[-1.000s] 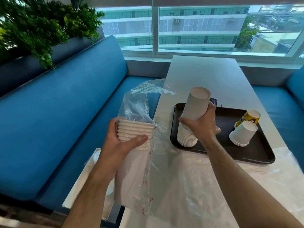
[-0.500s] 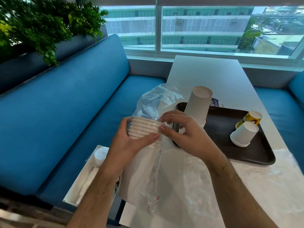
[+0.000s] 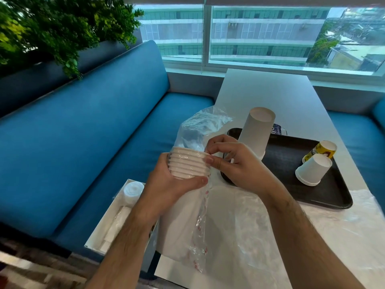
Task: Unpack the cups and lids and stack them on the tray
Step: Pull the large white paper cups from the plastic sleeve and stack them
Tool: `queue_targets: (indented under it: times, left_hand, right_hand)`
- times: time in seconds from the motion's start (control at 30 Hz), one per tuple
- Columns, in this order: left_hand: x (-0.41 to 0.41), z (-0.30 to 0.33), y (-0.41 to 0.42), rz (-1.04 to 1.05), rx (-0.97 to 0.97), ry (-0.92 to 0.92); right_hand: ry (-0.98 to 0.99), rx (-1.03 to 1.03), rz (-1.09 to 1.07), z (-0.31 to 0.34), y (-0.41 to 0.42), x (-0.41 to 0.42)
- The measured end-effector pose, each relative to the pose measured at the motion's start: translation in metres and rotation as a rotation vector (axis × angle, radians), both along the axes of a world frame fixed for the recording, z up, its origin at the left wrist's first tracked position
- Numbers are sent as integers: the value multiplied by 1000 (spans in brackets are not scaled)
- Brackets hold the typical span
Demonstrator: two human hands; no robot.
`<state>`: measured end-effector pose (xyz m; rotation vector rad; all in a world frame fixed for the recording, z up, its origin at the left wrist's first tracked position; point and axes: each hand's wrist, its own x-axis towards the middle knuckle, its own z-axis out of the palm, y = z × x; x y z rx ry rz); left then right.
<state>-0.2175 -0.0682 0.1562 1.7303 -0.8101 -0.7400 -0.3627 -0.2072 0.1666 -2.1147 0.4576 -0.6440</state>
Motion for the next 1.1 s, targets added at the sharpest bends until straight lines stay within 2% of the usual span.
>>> queue_targets:
  times: [0.2,0.3,0.37,0.47,0.63,0.77,0.87,1.0,1.1]
  left_hand:
    - [4,0,5,-13,25,-3]
    - [3,0,8,-34,52,-27]
    - [2,0,8,-37,55,-37]
    - [2,-1,7,-46,52,-42]
    - [10,-1,8,23,6,20]
    - [13,2,7,45,-1,36]
    - [13,2,6,47,-13,40]
    - [17,-1,6,60,-24,55]
    - [20,-2,7,68,-35,79]
  right_hand:
    - [-84,4,-95,-3,2,5]
    - [-254,222,-248,-1,-3,7]
    - [-285,256,-300,1,-7,8]
    - [-273,274,-284,2,-10,8]
    - [-489,592,-270,3,-23,-5]
    - [-357,657,-128,6,-23,-14]
    - [-216,627,-31,7,-21,-19]
    - [-96,556,-39,6,-24,-22]
    - [75,427,-69,7,-27,-24]
